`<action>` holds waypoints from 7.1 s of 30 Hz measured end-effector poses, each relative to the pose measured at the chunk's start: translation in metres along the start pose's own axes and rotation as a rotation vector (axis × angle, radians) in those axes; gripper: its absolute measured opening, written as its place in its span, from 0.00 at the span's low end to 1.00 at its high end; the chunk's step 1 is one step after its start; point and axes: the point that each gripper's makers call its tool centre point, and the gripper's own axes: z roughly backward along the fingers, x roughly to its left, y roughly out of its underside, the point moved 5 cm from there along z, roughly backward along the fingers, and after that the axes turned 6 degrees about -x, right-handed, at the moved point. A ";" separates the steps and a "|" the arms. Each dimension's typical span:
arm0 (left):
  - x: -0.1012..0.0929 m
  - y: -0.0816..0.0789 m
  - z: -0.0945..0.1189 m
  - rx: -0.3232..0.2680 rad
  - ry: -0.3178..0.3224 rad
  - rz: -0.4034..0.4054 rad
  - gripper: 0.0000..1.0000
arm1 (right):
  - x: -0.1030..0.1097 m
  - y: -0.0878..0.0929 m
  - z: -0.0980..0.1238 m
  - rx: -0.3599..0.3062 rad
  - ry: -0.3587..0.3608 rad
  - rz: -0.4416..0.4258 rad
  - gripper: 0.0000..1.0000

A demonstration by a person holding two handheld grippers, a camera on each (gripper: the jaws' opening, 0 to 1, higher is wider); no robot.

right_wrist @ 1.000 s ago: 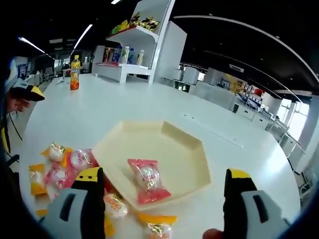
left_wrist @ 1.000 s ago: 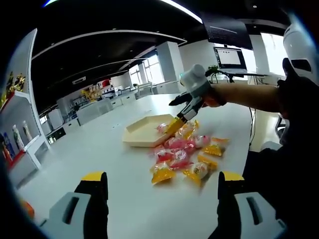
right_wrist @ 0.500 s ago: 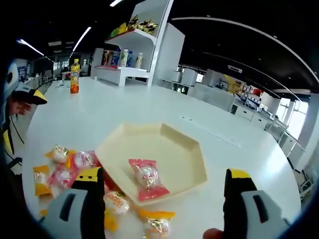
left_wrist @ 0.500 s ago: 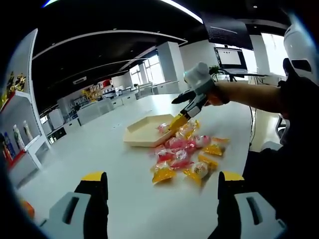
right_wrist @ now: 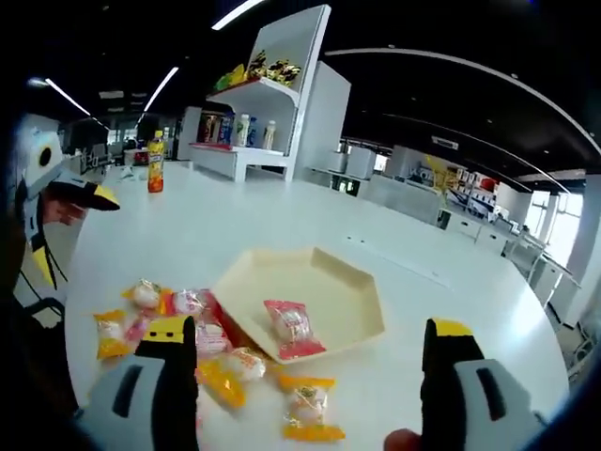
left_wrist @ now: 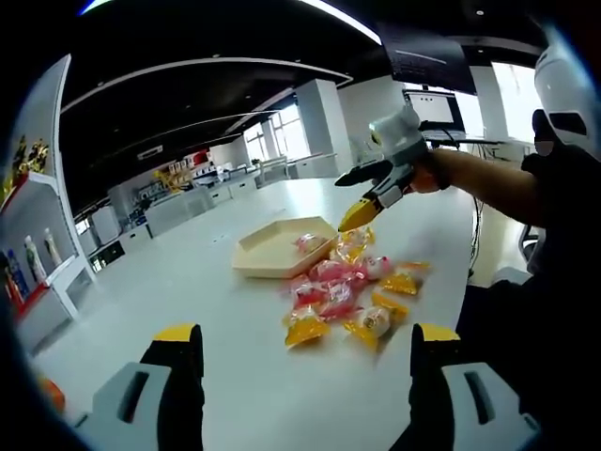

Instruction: Pick up the marshmallows scattered on the table and place them into the bowl on the table

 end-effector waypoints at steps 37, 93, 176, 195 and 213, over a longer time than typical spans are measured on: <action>-0.015 -0.005 0.012 -0.024 0.005 -0.023 0.91 | 0.033 0.019 0.148 -0.024 -0.051 -0.032 0.96; -0.017 -0.005 0.016 -0.026 -0.001 -0.027 0.91 | 0.042 0.021 0.151 -0.008 -0.077 -0.030 0.89; 0.031 0.001 -0.020 0.004 -0.014 -0.001 0.90 | -0.011 0.067 0.023 0.147 0.022 0.009 0.52; 0.044 0.006 -0.016 0.005 -0.036 0.014 0.89 | -0.010 0.072 0.004 0.179 0.038 0.051 0.41; 0.045 0.008 -0.013 0.006 -0.043 0.019 0.89 | -0.006 0.077 -0.003 0.174 0.038 -0.001 0.26</action>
